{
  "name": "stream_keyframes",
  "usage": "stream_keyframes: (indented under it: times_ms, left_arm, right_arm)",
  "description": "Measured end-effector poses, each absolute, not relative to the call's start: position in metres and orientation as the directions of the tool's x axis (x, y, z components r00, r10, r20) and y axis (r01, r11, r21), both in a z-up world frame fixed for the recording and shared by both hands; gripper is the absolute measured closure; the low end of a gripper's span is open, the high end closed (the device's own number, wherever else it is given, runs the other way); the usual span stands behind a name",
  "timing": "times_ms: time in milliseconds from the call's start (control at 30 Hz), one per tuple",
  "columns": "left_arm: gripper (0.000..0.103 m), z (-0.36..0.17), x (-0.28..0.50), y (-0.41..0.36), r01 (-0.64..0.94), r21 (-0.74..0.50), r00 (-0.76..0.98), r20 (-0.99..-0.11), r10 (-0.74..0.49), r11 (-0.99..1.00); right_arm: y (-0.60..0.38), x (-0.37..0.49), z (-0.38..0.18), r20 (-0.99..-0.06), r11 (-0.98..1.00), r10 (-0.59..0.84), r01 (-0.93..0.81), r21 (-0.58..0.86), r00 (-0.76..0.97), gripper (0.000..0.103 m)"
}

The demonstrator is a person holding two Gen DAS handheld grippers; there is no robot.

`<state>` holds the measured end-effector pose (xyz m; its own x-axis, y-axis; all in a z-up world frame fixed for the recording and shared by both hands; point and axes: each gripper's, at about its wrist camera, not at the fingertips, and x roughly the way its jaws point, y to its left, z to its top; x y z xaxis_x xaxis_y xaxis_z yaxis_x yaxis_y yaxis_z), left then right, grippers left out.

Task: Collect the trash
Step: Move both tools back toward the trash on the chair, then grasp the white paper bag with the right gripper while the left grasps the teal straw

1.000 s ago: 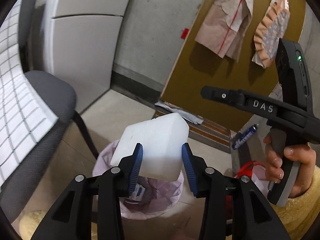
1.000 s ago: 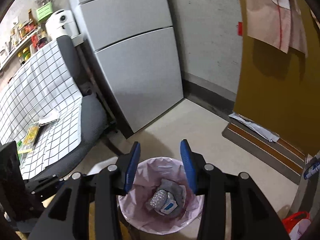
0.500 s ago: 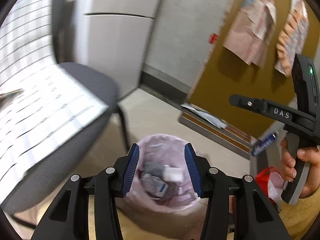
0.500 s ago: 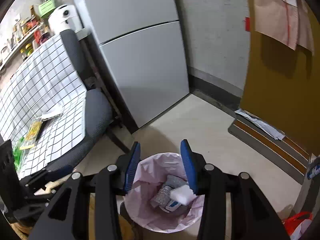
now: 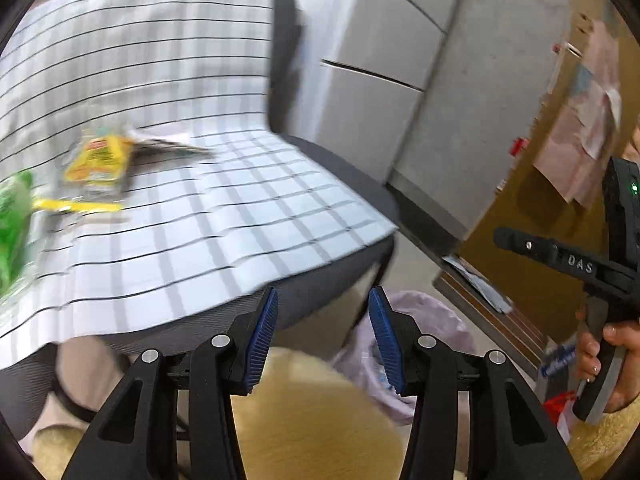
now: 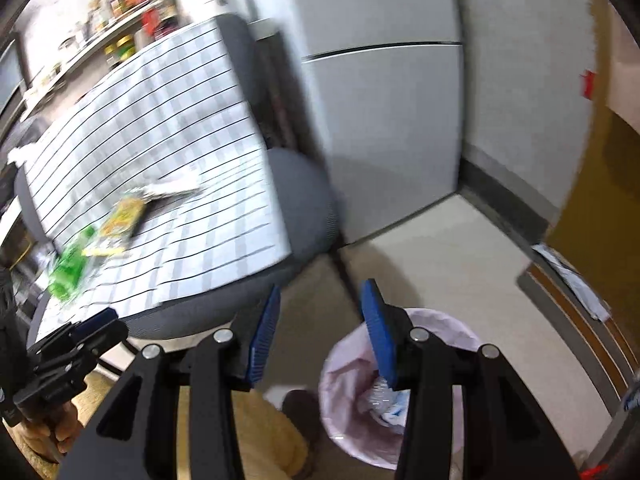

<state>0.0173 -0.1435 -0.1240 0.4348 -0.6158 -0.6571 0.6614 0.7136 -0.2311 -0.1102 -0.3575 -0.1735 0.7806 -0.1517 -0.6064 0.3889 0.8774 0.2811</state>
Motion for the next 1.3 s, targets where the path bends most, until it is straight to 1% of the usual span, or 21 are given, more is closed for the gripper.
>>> stream_keyframes:
  times_ms: [133,200,300,433,533,767,867,1000,1033,1067,1100,1133,1200,1233,1300]
  left_arm:
    - [0.053,-0.118,0.033,-0.107,0.579,-0.224,0.505,-0.655,-0.561,0.784]
    - [0.051,-0.114,0.043,-0.086,0.527,-0.223,0.546,-0.651,-0.527,0.82]
    - [0.045,-0.104,0.064,-0.051,0.423,-0.197,0.625,-0.644,-0.442,0.885]
    - [0.04,-0.089,0.09,-0.015,0.322,-0.187,0.688,-0.628,-0.365,0.928]
    - [0.039,-0.082,0.11,0.005,0.254,-0.187,0.71,-0.63,-0.314,0.949]
    - [0.04,-0.087,0.159,0.019,0.212,-0.219,0.697,-0.649,-0.304,0.953]
    - [0.04,-0.09,0.177,0.016,0.202,-0.217,0.693,-0.658,-0.296,0.955]
    - [0.04,-0.095,0.187,0.015,0.196,-0.224,0.686,-0.664,-0.297,0.954]
    - [0.04,-0.096,0.188,0.016,0.197,-0.223,0.685,-0.665,-0.297,0.955]
    - [0.04,-0.098,0.188,0.015,0.196,-0.22,0.683,-0.669,-0.294,0.956]
    - [0.04,-0.1,0.188,0.015,0.196,-0.219,0.679,-0.673,-0.294,0.956]
    - [0.04,-0.102,0.188,0.014,0.197,-0.219,0.675,-0.676,-0.294,0.956]
    - [0.04,-0.104,0.185,0.014,0.198,-0.217,0.669,-0.683,-0.294,0.956]
    - [0.04,-0.104,0.184,0.013,0.199,-0.22,0.668,-0.683,-0.296,0.955]
    - [0.04,-0.103,0.18,0.012,0.2,-0.223,0.666,-0.683,-0.3,0.954]
  right_arm:
    - [-0.323,-0.068,-0.165,-0.605,0.932,-0.069,0.267,0.243,0.793,0.054]
    - [-0.308,-0.048,-0.161,-0.608,0.949,-0.043,0.223,0.224,0.793,0.053]
    - [-0.285,-0.01,-0.153,-0.608,0.97,0.012,0.139,0.199,0.794,0.049]
    - [-0.256,0.05,-0.145,-0.619,0.988,0.073,0.029,0.154,0.782,0.047]
    - [-0.238,0.095,-0.141,-0.624,0.994,0.09,-0.03,0.106,0.776,0.046]
    - [-0.226,0.194,-0.147,-0.641,0.995,0.085,-0.099,0.015,0.762,0.046]
    - [-0.225,0.228,-0.156,-0.66,0.991,0.102,-0.131,0.005,0.745,0.046]
    - [-0.217,0.261,-0.168,-0.68,0.98,0.047,-0.164,-0.109,0.731,0.046]
    - [-0.214,0.263,-0.17,-0.681,0.976,0.033,-0.171,-0.136,0.731,0.047]
    - [-0.211,0.266,-0.172,-0.679,0.966,0.011,-0.183,-0.182,0.734,0.051]
    - [-0.208,0.266,-0.173,-0.676,0.955,0.001,-0.201,-0.218,0.737,0.067]
    - [-0.207,0.263,-0.174,-0.679,0.946,0.004,-0.222,-0.234,0.735,0.085]
    - [-0.207,0.255,-0.171,-0.674,0.941,0.037,-0.252,-0.225,0.738,0.098]
    - [-0.206,0.247,-0.169,-0.666,0.939,0.052,-0.263,-0.221,0.744,0.101]
    - [-0.208,0.228,-0.161,-0.648,0.942,0.087,-0.274,-0.193,0.757,0.101]
